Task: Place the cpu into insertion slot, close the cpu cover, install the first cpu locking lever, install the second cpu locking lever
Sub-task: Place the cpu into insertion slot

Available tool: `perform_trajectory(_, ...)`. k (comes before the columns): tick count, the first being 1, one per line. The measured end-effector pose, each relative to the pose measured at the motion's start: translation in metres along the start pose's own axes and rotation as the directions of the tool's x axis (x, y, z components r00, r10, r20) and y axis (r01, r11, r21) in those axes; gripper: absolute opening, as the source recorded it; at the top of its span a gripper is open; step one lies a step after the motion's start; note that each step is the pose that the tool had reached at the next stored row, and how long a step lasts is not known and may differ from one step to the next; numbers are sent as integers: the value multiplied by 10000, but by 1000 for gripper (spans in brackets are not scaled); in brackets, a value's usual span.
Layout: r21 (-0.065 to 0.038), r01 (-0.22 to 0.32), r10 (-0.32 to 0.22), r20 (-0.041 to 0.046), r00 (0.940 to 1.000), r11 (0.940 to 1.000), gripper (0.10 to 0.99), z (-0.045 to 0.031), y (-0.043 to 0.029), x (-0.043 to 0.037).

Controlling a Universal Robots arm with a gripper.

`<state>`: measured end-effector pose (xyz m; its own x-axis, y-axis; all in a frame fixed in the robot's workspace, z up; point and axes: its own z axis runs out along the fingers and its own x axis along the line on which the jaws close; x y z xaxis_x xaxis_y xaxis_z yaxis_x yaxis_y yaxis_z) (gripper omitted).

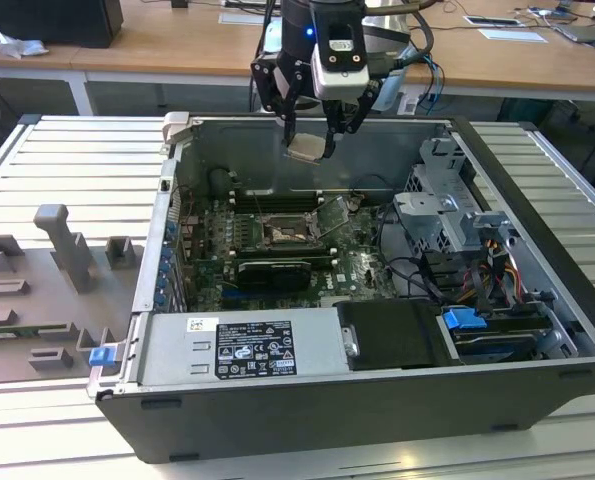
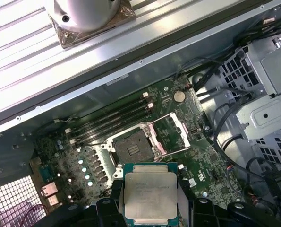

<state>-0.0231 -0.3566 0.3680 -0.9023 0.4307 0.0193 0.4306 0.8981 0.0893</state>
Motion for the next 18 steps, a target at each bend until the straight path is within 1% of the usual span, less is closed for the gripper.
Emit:
perform_trajectory(5,-5,-240,240,22,9997,9997,541,0,0,0)
perform_trajectory(18,-14,-638,638,57,9979,9980,541,1,0,0)
